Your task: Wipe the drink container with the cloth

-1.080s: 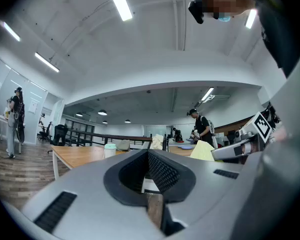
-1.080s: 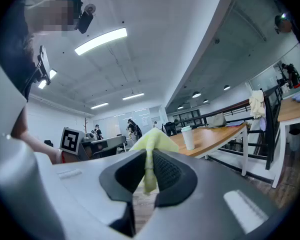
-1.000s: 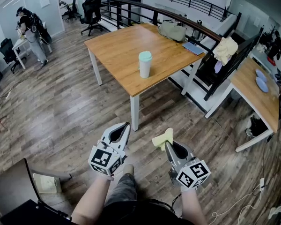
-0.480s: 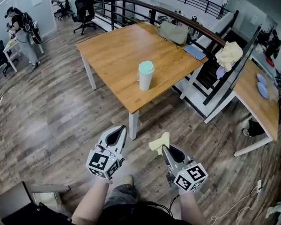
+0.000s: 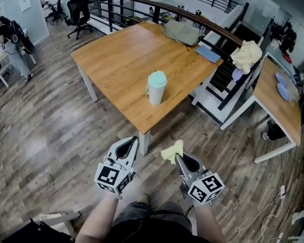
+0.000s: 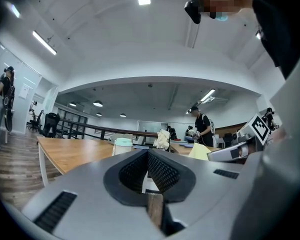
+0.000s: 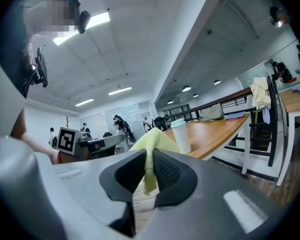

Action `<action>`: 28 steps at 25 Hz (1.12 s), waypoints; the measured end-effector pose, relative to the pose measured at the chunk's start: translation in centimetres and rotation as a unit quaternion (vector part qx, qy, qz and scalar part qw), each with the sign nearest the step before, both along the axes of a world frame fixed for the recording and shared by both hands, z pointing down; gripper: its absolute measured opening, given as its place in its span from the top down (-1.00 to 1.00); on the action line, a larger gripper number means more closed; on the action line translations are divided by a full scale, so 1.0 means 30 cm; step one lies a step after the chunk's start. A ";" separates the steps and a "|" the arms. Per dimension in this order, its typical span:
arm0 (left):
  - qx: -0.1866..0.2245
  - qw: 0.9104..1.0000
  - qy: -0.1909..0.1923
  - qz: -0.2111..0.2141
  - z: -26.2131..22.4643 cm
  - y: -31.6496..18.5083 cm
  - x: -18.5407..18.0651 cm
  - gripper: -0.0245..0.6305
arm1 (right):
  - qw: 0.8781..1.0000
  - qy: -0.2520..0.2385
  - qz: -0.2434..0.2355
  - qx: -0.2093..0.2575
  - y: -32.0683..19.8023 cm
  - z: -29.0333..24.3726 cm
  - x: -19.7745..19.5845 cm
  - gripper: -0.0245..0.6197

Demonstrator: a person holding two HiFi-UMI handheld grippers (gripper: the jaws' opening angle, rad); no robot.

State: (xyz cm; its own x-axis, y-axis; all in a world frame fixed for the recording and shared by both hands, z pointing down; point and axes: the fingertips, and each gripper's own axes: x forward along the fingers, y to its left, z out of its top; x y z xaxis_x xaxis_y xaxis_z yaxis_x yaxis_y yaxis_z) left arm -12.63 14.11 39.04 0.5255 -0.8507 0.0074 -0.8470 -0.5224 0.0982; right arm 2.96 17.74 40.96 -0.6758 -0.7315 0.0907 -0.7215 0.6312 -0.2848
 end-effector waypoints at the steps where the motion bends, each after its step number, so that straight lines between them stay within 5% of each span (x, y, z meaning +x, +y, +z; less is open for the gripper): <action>1: -0.002 1.000 0.003 0.000 0.003 -0.018 -0.006 0.93 | 1.000 0.002 -0.001 -0.002 -0.013 0.005 -0.006 0.79; 15: -0.002 1.000 0.003 0.016 0.027 -0.337 -0.001 0.84 | 1.000 0.013 -0.005 -0.025 -0.290 0.078 -0.034 0.79; 28: -0.008 0.998 -0.023 0.059 0.020 -0.740 0.094 -0.05 | 0.997 0.032 -0.052 -0.044 -0.606 0.117 -0.098 0.79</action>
State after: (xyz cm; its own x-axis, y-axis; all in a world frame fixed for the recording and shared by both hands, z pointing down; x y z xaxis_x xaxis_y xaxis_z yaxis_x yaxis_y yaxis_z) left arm -9.81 -8.09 39.65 0.6204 -0.7829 0.0470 -0.7839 -0.6170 0.0700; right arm 0.01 -0.45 44.48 -0.7382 -0.6451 0.1973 -0.6721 0.6781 -0.2975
